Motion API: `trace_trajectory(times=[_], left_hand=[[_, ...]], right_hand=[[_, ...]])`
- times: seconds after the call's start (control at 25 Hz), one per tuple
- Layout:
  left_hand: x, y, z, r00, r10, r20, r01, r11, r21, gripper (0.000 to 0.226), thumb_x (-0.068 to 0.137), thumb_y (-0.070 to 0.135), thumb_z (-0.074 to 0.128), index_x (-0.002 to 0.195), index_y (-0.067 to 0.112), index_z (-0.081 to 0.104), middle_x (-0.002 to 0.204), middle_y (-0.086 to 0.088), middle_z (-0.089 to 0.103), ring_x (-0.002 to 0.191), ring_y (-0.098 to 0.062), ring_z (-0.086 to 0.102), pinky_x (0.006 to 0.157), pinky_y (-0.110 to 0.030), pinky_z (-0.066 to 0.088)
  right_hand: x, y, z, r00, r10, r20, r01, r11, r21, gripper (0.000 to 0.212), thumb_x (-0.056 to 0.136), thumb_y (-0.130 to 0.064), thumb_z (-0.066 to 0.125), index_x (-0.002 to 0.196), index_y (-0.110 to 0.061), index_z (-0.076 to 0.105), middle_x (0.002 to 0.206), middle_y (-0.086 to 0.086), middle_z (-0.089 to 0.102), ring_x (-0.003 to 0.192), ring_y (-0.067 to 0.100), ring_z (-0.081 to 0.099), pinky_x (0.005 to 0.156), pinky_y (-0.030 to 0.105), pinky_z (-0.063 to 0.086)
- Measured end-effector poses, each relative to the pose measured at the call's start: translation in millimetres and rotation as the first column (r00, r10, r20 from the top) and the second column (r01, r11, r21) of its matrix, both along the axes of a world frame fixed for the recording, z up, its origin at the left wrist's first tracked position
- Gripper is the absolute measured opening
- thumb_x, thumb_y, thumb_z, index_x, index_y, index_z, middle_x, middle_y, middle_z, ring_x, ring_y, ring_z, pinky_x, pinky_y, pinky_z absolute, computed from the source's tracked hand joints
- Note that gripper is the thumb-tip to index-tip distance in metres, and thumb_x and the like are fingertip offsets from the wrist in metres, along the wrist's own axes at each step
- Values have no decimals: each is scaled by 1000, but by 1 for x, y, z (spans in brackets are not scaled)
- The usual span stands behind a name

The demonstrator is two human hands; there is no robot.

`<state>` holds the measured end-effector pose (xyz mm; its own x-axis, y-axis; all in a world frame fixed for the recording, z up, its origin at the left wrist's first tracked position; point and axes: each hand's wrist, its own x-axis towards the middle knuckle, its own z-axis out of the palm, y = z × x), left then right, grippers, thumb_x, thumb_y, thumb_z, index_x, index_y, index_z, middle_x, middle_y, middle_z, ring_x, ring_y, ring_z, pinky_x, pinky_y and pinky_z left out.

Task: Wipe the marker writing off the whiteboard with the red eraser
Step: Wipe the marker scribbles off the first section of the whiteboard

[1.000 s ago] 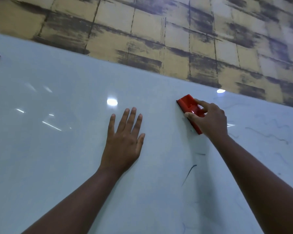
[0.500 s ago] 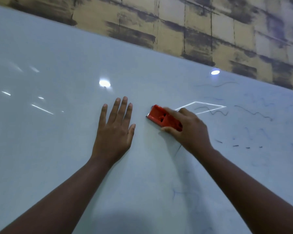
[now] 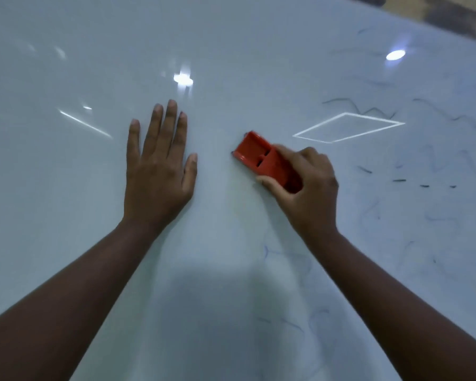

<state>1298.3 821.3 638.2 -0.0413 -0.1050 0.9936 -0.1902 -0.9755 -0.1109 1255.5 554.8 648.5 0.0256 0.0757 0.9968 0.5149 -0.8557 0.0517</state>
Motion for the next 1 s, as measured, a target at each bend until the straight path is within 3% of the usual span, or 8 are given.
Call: trace_trajectory(times=[0.12, 0.28, 0.48, 0.68, 0.84, 1.0], left_hand=[[-3, -5, -20, 1000, -12, -18, 11, 1000, -25, 65, 112, 33, 35, 168, 4, 19, 177, -15, 12, 165, -29, 9, 132, -57, 10], [-6, -4, -49, 1000, -12, -16, 12, 1000, -14, 62, 113, 28, 37, 167, 3, 22, 176, -16, 16, 164, -30, 12, 132, -57, 12], [-5, 0, -74, 1000, -12, 23, 12, 1000, -7, 59, 112, 25, 41, 166, 2, 28, 174, -16, 23, 163, -30, 19, 132, -56, 15], [-6, 1, -85, 1000, -13, 7, 13, 1000, -14, 60, 111, 25, 42, 166, 2, 28, 174, -17, 23, 163, -31, 19, 132, -55, 15], [-8, 1, -95, 999, -5, -37, 5, 1000, -11, 63, 111, 26, 42, 166, 2, 24, 175, -17, 20, 164, -31, 15, 132, -56, 13], [-10, 2, -105, 997, 3, -71, -4, 1000, -10, 64, 111, 27, 41, 167, 1, 22, 176, -17, 17, 164, -31, 12, 132, -57, 13]], right_hand=[[4, 8, -35, 999, 21, 32, -16, 989, -145, 58, 83, -53, 79, 130, -20, 71, 97, 0, 62, 87, 23, 54, 77, 41, 46], [4, -12, -22, 993, -71, 96, 96, 953, -288, 59, 88, -58, 73, 133, -20, 69, 99, 3, 64, 86, 27, 57, 73, 41, 45], [7, -57, 19, 996, -81, 48, 84, 995, -53, 62, 86, -61, 72, 135, -23, 67, 102, 5, 63, 92, 26, 56, 78, 43, 48], [9, -41, -15, 999, 36, 31, -38, 996, 81, 62, 81, -57, 78, 134, -26, 70, 99, 2, 63, 91, 25, 56, 79, 45, 47], [7, 4, -69, 999, 44, 26, -41, 996, -83, 60, 80, -53, 79, 132, -24, 71, 104, 0, 67, 93, 29, 59, 77, 41, 41], [2, 15, -95, 999, -2, 48, 13, 975, -220, 62, 78, -53, 80, 131, -22, 72, 103, -1, 69, 90, 26, 62, 73, 41, 45]])
